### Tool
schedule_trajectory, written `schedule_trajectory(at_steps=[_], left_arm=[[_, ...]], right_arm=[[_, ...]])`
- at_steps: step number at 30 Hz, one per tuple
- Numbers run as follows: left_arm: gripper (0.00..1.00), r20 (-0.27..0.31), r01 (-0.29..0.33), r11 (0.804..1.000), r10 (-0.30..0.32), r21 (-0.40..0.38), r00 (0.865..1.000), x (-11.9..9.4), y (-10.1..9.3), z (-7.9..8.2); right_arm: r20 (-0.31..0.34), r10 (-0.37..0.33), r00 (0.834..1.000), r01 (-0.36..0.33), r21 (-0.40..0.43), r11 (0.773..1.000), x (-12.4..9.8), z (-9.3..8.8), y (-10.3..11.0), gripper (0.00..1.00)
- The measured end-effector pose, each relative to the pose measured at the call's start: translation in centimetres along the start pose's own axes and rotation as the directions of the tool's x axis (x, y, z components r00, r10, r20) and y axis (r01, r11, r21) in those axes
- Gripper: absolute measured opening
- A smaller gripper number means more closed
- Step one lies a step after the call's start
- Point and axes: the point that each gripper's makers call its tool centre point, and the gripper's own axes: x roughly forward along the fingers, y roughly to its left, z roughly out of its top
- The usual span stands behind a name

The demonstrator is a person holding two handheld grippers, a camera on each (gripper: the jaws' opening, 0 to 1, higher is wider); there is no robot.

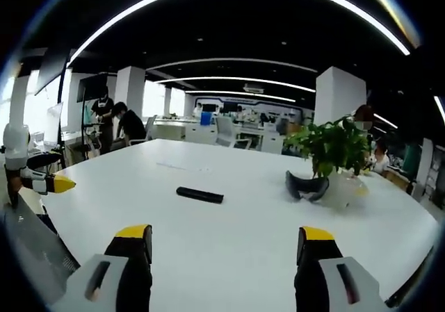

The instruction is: Press the specified remote control buttons in sequence, fully releasing each button before pressing the next.

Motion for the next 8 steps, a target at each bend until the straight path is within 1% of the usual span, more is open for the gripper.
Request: schedule_trajectory(at_steps=[3, 4, 6, 8], left_arm=[[1.00, 0.019, -0.034, 0.999, 0.034, 0.021, 0.999, -0.19, 0.61, 0.36], [1.00, 0.019, -0.036, 0.999, 0.036, 0.022, 0.999, -0.21, 0.65, 0.37], [1.00, 0.015, -0.041, 0.999, 0.041, 0.018, 0.999, -0.21, 0.78, 0.29], [1.00, 0.005, -0.044, 0.999, 0.044, 0.015, 0.999, -0.19, 0.84, 0.14]], right_arm=[[-0.010, 0.013, 1.000, -0.013, -0.005, 1.000, 0.10, -0.15, 0.27, 0.85], [-0.014, 0.018, 1.000, -0.018, -0.007, 1.000, 0.14, -0.20, 0.38, 0.84], [-0.029, 0.021, 0.999, -0.021, -0.008, 1.000, 0.23, -0.41, 0.49, 0.84], [-0.028, 0.019, 0.999, -0.019, -0.009, 1.000, 0.21, -0.40, 0.46, 0.83]])
